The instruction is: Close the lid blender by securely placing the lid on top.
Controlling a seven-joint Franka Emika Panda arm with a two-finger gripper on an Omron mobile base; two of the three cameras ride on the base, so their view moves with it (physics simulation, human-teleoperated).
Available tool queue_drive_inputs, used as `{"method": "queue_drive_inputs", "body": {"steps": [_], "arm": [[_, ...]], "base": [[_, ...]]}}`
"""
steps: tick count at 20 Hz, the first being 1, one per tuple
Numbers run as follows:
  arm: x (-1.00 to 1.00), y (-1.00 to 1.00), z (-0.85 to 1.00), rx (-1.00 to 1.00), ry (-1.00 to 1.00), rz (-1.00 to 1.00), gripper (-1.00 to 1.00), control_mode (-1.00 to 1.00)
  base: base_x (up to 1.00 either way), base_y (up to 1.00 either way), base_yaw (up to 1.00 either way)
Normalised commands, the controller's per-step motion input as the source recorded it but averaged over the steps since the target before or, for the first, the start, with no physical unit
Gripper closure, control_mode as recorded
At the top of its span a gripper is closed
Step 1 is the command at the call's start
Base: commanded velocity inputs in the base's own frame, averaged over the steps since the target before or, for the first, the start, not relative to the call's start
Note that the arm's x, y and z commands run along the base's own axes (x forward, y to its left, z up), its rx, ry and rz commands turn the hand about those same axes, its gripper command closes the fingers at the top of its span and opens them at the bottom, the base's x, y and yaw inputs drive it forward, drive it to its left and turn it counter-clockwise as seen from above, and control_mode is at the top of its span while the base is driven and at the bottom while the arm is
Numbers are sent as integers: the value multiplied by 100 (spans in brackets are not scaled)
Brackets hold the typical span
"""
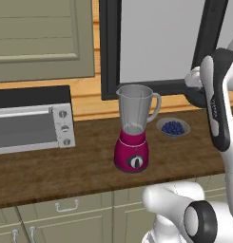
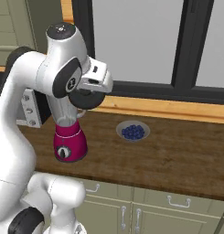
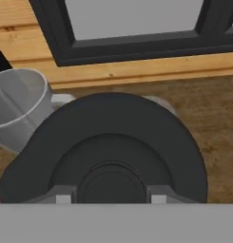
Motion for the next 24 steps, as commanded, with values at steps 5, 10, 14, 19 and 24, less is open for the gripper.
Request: {"method": "queue_drive_inputs", "body": {"steps": [5,10,14,19,24], "arm": [[0,75,10,0,0,9,100,-100],[0,75,0,-2,2,9,100,-100],[1,71,3,-4,3,7,100,-100],[19,36,8,-2,1,0,100,-100],[31,20,1,0,1,0,100,-100]], "base": [[0,0,0],[0,0,0],[0,0,0],[0,0,0],[0,0,0]]}}
